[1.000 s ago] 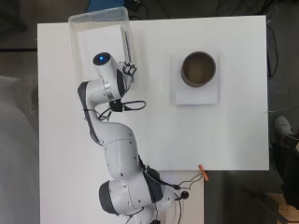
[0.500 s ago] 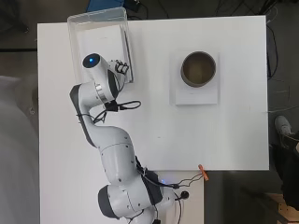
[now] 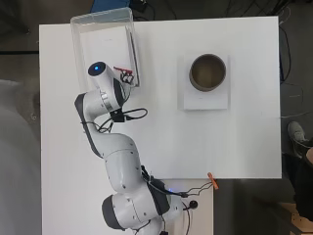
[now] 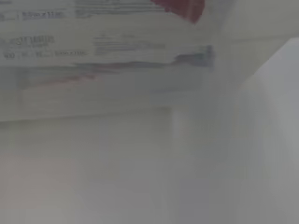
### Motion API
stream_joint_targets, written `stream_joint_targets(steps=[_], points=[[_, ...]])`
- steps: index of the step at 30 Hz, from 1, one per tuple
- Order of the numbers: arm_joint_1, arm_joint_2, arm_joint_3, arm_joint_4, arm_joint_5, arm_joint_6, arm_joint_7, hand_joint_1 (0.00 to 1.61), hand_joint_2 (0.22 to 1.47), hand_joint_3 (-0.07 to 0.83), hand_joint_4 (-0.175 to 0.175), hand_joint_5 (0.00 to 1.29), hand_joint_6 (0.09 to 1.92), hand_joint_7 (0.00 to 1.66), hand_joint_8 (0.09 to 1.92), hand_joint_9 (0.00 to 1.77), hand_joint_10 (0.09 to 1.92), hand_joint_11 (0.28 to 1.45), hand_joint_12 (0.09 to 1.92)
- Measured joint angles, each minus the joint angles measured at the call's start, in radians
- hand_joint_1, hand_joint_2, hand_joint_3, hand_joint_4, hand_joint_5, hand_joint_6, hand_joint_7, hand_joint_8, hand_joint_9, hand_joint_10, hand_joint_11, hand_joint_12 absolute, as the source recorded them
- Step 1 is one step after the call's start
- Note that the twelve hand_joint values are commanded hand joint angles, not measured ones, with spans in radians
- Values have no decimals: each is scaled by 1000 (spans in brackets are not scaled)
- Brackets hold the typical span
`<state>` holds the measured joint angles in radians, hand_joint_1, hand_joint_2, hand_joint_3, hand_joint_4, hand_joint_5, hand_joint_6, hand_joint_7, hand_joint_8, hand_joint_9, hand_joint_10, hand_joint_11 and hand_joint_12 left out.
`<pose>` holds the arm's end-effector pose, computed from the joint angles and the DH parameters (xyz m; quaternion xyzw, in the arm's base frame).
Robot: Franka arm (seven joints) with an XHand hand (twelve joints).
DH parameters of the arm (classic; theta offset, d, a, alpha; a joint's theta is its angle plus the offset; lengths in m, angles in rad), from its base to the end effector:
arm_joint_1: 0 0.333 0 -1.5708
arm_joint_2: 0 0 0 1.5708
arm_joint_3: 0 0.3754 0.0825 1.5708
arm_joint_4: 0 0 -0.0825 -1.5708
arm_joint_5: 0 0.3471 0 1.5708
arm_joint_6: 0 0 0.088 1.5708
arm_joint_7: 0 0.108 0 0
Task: Teleoperate dual arm-hand system to remove items from a box
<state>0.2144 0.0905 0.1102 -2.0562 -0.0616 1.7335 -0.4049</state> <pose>0.4661 0.1494 0.4457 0.9098 0.3602 -0.2055 0.0156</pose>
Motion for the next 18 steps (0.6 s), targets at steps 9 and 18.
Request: stream_joint_targets(steps=[9, 18], points=[[-5, -157, -1, -209, 252, 196, -49, 896, 1236, 4, 175, 747, 1338, 1120, 1920, 1359, 1917, 872, 1764], [-4, -124, 7, -157, 254, 196, -52, 823, 1295, 2, 175, 643, 1475, 990, 1920, 1228, 1920, 789, 1721]])
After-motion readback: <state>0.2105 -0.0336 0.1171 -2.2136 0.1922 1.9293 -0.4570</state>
